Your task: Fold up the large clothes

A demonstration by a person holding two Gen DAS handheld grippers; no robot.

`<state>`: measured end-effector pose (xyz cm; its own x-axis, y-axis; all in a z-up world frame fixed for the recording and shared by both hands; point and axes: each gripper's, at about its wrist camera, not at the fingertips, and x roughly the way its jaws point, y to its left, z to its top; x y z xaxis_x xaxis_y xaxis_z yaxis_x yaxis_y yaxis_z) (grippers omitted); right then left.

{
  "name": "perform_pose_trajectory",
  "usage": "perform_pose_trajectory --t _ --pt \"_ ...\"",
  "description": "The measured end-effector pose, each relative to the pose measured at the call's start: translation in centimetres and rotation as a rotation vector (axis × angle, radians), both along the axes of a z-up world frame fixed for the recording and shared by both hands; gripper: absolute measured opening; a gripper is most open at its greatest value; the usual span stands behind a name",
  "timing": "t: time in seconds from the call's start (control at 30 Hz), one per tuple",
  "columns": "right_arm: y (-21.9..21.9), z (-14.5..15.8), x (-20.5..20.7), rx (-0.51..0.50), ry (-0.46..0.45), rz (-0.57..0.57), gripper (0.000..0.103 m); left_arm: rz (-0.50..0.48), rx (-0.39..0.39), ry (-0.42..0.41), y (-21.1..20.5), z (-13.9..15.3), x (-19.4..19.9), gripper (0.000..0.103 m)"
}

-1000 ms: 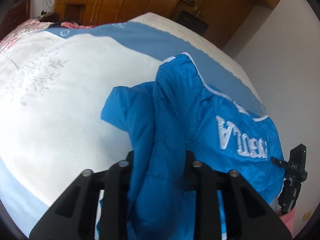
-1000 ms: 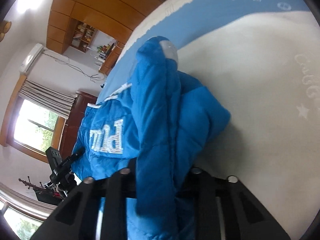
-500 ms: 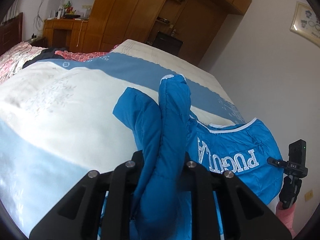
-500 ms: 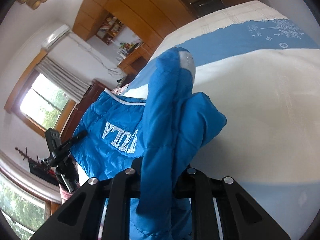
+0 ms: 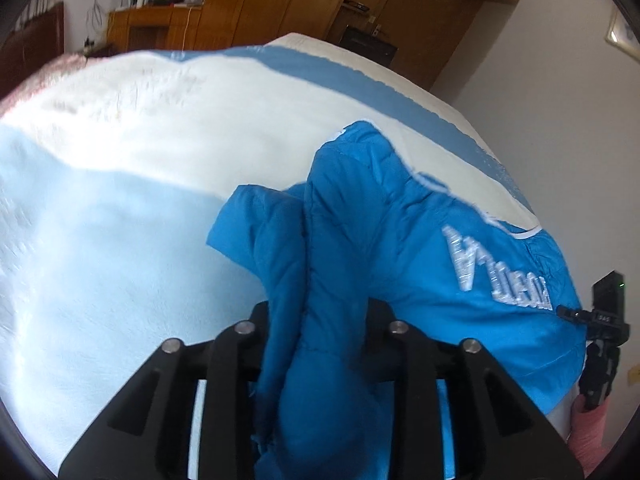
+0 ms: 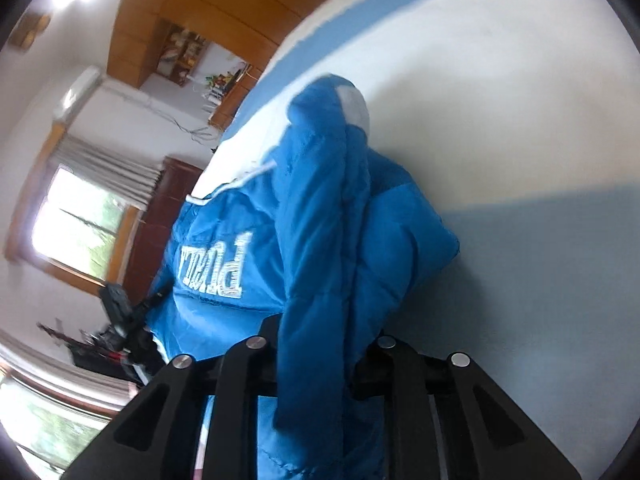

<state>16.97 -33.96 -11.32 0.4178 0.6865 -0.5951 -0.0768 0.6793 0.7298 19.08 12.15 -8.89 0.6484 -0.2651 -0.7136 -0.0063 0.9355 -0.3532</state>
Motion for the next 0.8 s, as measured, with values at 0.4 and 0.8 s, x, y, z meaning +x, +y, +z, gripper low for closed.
perform_pose_trajectory --t 0.4,0.8 --pt "0.7 -1.2 -0.4 -0.031 -0.042 -0.007 0.034 0.030 0.003 -0.028 -0.1 -1.3 -1.2 0.039" --pt "0.4 8.2 -3.6 -0.415 -0.256 -0.126 0.047 0.029 0.060 -0.152 0.9 6.7 -5.1 0.042"
